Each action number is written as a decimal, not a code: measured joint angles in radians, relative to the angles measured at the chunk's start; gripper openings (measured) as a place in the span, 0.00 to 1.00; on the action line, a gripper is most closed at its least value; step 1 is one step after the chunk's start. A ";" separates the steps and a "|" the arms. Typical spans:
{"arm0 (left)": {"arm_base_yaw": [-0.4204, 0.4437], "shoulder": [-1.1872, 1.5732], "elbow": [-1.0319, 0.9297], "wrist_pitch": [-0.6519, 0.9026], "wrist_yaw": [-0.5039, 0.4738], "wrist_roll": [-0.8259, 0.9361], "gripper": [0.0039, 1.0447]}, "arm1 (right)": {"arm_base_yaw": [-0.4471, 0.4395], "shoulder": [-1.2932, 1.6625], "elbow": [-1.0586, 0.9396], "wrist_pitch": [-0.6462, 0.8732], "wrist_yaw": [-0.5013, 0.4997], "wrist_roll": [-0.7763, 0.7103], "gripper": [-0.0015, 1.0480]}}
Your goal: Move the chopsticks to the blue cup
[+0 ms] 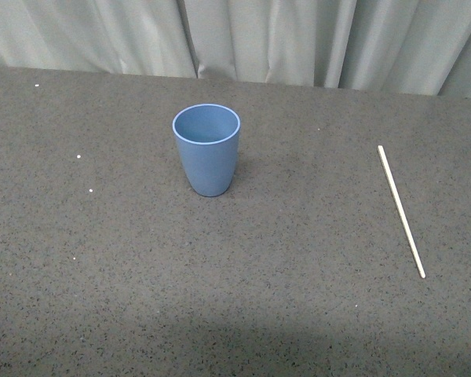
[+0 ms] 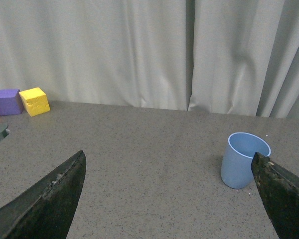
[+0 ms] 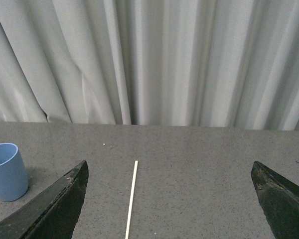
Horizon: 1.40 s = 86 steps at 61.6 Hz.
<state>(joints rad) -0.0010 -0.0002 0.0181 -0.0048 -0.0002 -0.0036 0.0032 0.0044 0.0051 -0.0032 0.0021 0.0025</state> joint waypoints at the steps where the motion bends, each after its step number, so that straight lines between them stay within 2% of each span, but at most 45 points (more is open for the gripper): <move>1: 0.000 0.000 0.000 0.000 0.000 0.000 0.94 | 0.000 0.000 0.000 0.000 0.000 0.000 0.91; 78: 0.000 0.000 0.000 0.000 0.000 0.000 0.94 | 0.000 0.000 0.000 0.000 0.000 0.000 0.91; 80: 0.000 0.000 0.000 0.000 0.000 0.000 0.94 | 0.015 0.008 0.000 0.012 0.048 -0.018 0.91; 84: 0.000 0.000 0.000 0.000 -0.001 0.000 0.94 | 0.096 0.090 0.000 0.108 0.285 -0.088 0.91; 86: 0.000 0.000 0.000 0.000 -0.001 0.000 0.94 | 0.123 0.146 0.000 0.158 0.340 -0.125 0.91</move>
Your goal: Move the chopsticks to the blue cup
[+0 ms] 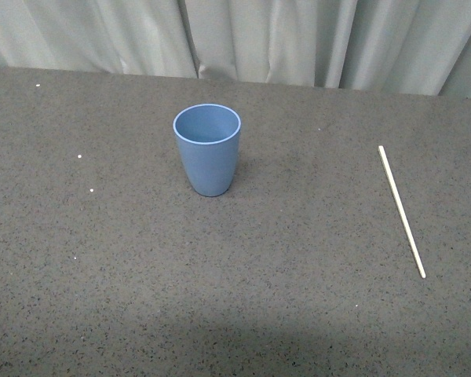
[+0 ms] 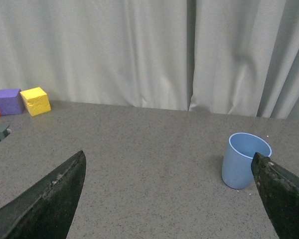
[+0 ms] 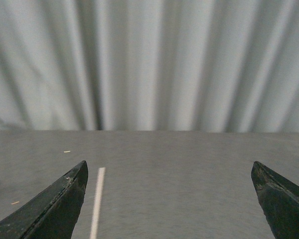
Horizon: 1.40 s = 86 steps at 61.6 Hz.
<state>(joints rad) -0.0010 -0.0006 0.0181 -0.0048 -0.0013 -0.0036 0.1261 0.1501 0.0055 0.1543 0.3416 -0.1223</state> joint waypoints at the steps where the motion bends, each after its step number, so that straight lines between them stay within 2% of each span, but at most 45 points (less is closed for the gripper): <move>1: 0.000 0.000 0.000 0.000 0.000 0.000 0.94 | 0.012 0.066 0.002 0.052 0.005 -0.018 0.91; 3: 0.000 0.000 0.000 0.000 0.001 0.000 0.94 | 0.014 0.166 0.014 0.101 -0.020 -0.028 0.91; 6: 0.000 0.000 0.000 0.000 0.001 0.000 0.94 | -0.002 0.379 0.066 0.150 -0.109 -0.011 0.91; 11: 0.000 0.000 0.000 0.000 0.001 0.000 0.94 | -0.023 0.584 0.130 0.183 -0.195 0.016 0.91; 22: 0.000 0.000 0.000 0.000 0.001 0.000 0.94 | -0.042 0.945 0.296 0.125 -0.315 0.051 0.91; 45: 0.000 0.000 0.000 0.000 0.001 0.000 0.94 | -0.071 1.479 0.642 -0.100 -0.384 0.160 0.91; 56: 0.000 0.000 0.000 0.000 0.001 0.000 0.94 | -0.046 1.675 0.751 -0.111 -0.385 0.205 0.91; 86: 0.000 0.000 0.000 0.000 0.001 0.000 0.94 | -0.003 1.930 0.978 -0.238 -0.364 0.264 0.91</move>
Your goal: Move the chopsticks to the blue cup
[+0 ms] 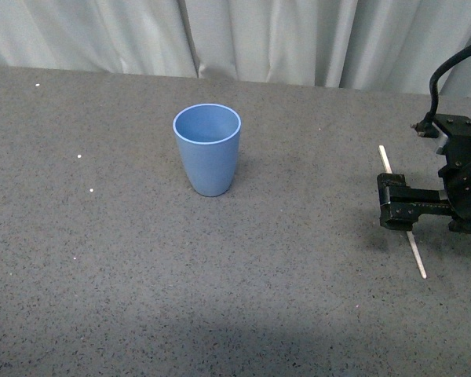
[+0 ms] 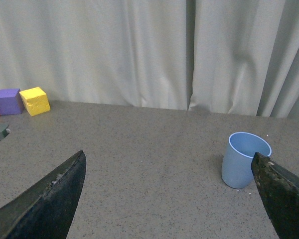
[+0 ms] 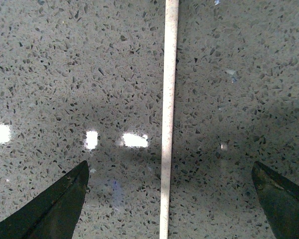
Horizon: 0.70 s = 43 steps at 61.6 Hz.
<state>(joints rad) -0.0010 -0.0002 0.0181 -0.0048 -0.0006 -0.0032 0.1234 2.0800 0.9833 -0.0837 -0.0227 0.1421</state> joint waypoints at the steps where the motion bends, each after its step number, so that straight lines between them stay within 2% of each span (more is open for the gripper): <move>1: 0.000 0.000 0.000 0.000 0.000 0.000 0.94 | 0.000 0.007 0.006 -0.002 -0.001 0.001 0.91; 20: 0.000 0.000 0.000 0.000 0.000 0.000 0.94 | 0.006 0.073 0.089 -0.045 -0.003 0.002 0.90; 43: 0.000 0.000 0.000 0.000 0.000 0.000 0.94 | 0.011 0.103 0.139 -0.079 0.008 0.005 0.38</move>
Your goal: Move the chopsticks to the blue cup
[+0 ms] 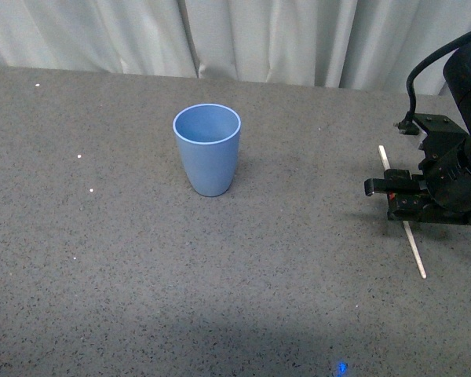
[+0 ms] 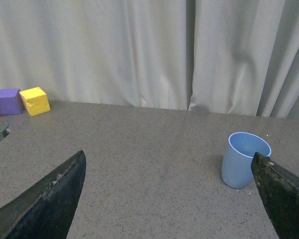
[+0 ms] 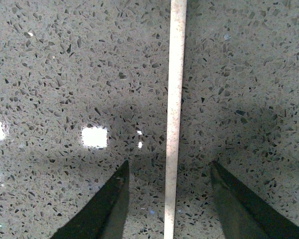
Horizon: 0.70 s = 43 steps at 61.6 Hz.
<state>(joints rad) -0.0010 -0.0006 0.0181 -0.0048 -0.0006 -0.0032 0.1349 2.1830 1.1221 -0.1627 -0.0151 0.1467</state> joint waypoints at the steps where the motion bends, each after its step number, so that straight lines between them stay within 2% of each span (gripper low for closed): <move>1: 0.000 0.000 0.000 0.000 0.000 0.000 0.94 | 0.000 0.000 0.001 -0.001 0.000 0.000 0.36; 18: 0.000 0.000 0.000 0.000 0.000 0.000 0.94 | 0.002 0.006 0.008 -0.016 0.024 0.000 0.01; 33: 0.000 0.000 0.000 0.000 0.000 0.000 0.94 | 0.001 0.006 0.002 0.003 0.013 0.009 0.01; 43: 0.000 0.000 0.000 0.000 0.000 0.000 0.94 | 0.008 -0.034 -0.078 0.129 0.005 0.015 0.01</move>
<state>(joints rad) -0.0010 -0.0006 0.0181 -0.0048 -0.0006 -0.0032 0.1425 2.1487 1.0439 -0.0334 -0.0105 0.1619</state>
